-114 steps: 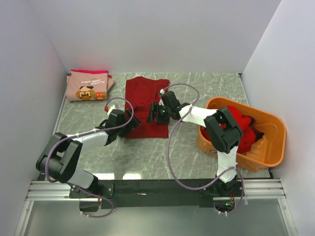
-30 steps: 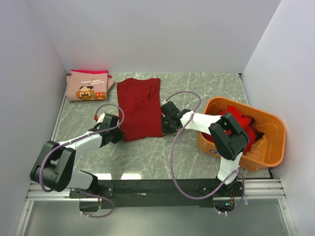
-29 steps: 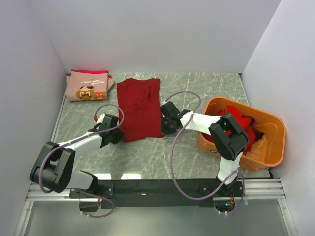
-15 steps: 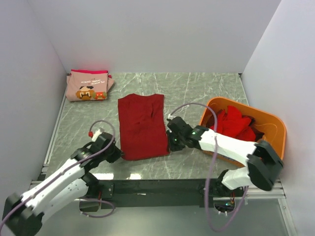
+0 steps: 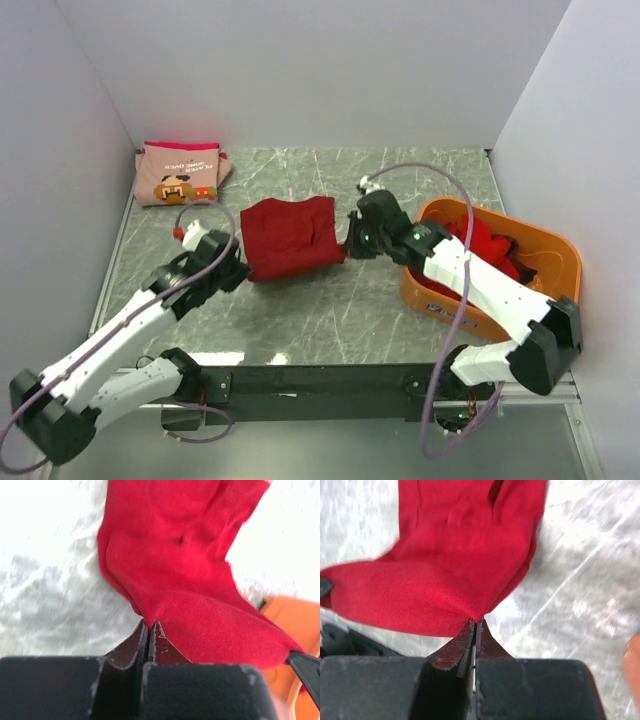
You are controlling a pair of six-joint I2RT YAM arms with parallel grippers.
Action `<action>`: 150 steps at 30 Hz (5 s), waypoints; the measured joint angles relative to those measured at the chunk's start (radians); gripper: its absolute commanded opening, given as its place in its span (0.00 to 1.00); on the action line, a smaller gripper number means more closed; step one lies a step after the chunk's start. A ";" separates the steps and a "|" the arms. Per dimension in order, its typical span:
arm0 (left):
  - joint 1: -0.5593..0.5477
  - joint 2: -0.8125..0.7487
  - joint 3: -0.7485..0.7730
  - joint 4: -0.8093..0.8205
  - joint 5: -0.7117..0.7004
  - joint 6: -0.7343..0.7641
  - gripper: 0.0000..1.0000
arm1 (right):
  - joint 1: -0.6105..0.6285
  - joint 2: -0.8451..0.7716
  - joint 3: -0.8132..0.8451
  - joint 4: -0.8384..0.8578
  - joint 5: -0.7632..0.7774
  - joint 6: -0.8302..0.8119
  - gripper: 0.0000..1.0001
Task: Fold and stack the t-shirts
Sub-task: Fold the tshirt, then neatly place the folded tshirt to the corner
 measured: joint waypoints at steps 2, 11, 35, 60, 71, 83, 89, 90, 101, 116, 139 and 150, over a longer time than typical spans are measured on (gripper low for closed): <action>0.019 0.085 0.072 0.004 -0.029 0.021 0.01 | -0.042 0.046 0.049 0.006 -0.008 -0.003 0.00; 0.188 0.345 0.286 0.071 -0.034 0.145 0.01 | -0.173 0.280 0.304 0.039 -0.080 -0.031 0.00; 0.386 1.000 0.666 0.283 0.024 0.390 0.86 | -0.304 1.009 0.917 0.079 -0.091 -0.063 0.50; 0.401 1.032 0.573 0.359 0.189 0.568 0.99 | -0.252 0.318 0.187 0.274 -0.282 -0.168 0.87; 0.389 1.163 0.644 0.349 0.177 0.583 0.83 | -0.249 0.045 -0.035 0.240 -0.163 -0.167 0.88; 0.300 1.233 0.726 0.322 0.064 0.599 0.05 | -0.249 -0.082 -0.131 0.174 -0.020 -0.167 0.88; 0.279 1.270 0.818 0.229 -0.009 0.639 0.01 | -0.249 -0.097 -0.180 0.193 -0.010 -0.168 0.88; 0.276 1.273 0.829 0.214 -0.034 0.652 0.01 | -0.248 -0.098 -0.187 0.204 -0.010 -0.168 0.88; 0.275 1.263 0.907 0.247 -0.407 0.959 0.01 | -0.248 -0.164 -0.279 0.333 0.005 -0.165 0.88; 0.322 1.247 1.045 0.598 -0.617 1.487 0.01 | -0.248 -0.200 -0.317 0.379 0.022 -0.163 0.88; 0.407 1.249 1.176 0.621 -0.571 1.612 0.01 | -0.248 -0.185 -0.317 0.396 0.037 -0.163 0.88; 0.540 1.251 1.176 0.615 -0.481 1.578 0.01 | -0.248 -0.181 -0.313 0.393 0.055 -0.163 0.88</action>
